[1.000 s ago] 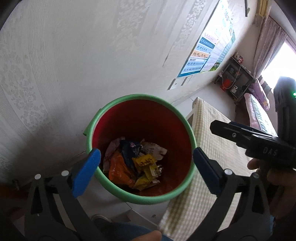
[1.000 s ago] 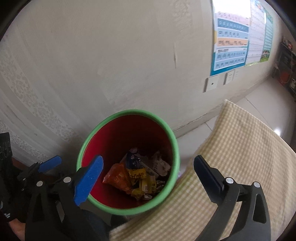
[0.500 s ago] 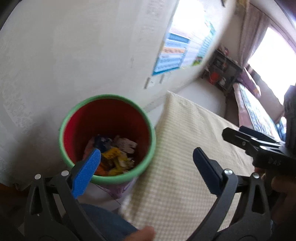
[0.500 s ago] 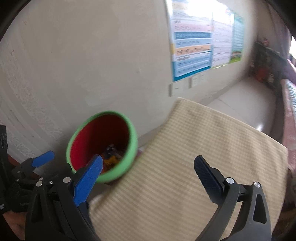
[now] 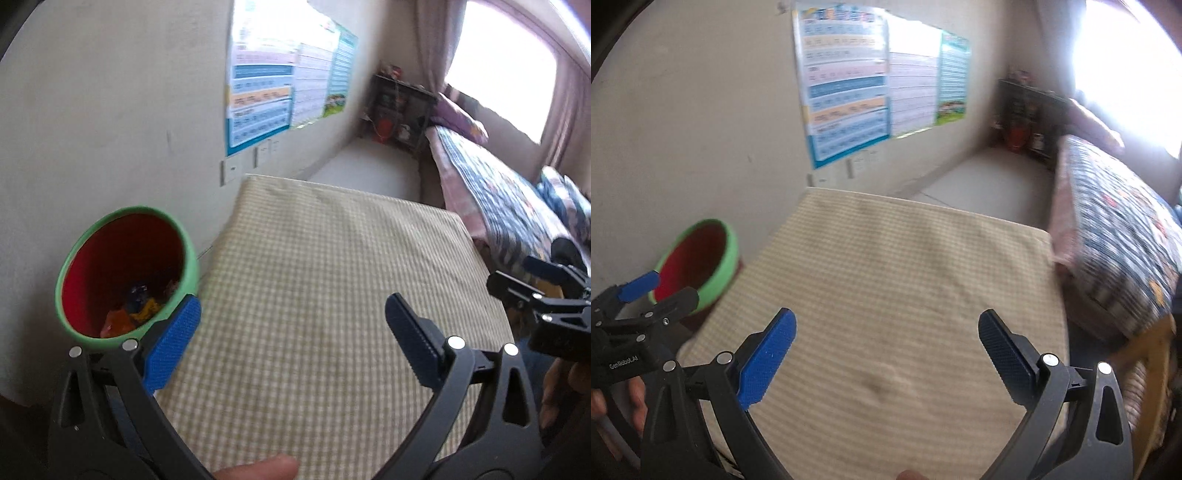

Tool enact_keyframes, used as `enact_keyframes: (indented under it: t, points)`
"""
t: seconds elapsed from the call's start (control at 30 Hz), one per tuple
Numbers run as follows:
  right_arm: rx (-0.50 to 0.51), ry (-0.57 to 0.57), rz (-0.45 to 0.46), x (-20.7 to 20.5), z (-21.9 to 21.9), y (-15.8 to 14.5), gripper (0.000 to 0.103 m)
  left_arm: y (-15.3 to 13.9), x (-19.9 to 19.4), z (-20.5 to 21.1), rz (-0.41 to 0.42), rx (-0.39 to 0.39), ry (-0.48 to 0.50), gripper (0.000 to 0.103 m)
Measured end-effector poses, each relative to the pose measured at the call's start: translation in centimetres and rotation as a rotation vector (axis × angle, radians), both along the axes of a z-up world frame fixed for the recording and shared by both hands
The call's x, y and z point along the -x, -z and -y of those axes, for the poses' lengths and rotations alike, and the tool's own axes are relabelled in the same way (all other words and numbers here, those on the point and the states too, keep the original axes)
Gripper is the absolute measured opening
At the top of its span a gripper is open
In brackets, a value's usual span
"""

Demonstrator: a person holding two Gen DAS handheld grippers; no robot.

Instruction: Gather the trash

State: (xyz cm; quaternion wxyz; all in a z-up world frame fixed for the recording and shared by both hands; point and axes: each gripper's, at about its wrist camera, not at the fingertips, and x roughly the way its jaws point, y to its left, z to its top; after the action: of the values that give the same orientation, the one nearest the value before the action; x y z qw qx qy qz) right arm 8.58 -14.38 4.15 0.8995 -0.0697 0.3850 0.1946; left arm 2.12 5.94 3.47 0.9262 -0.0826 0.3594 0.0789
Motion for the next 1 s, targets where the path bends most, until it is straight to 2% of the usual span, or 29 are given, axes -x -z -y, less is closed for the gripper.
enact_keyframes:
  t: [0.07, 0.17, 0.43, 0.6, 1.0]
  points:
    - [0.006, 0.028, -0.003, 0.4, 1.5, 0.7, 0.096, 0.2, 0.1, 1.3, 0.019, -0.016, 0.017, 0.098]
    - [0.016, 0.067, 0.005, 1.3, 3.1, 1.6, 0.096, 0.7, 0.2, 2.6, 0.028, 0.003, 0.031, 0.098]
    - [-0.025, 0.158, 0.023, 2.1, 6.0, 3.6, 0.096, 3.0, 1.1, 4.8, 0.020, -0.034, 0.061, 0.098]
    - [-0.025, 0.176, 0.009, 1.8, 6.1, 4.2, 0.096, 3.2, 1.2, 5.2, 0.042, -0.062, 0.073, 0.098]
    - [-0.007, 0.165, 0.019, 2.2, 5.3, 4.7, 0.096, 3.5, 1.1, 5.3, 0.046, -0.043, 0.084, 0.098]
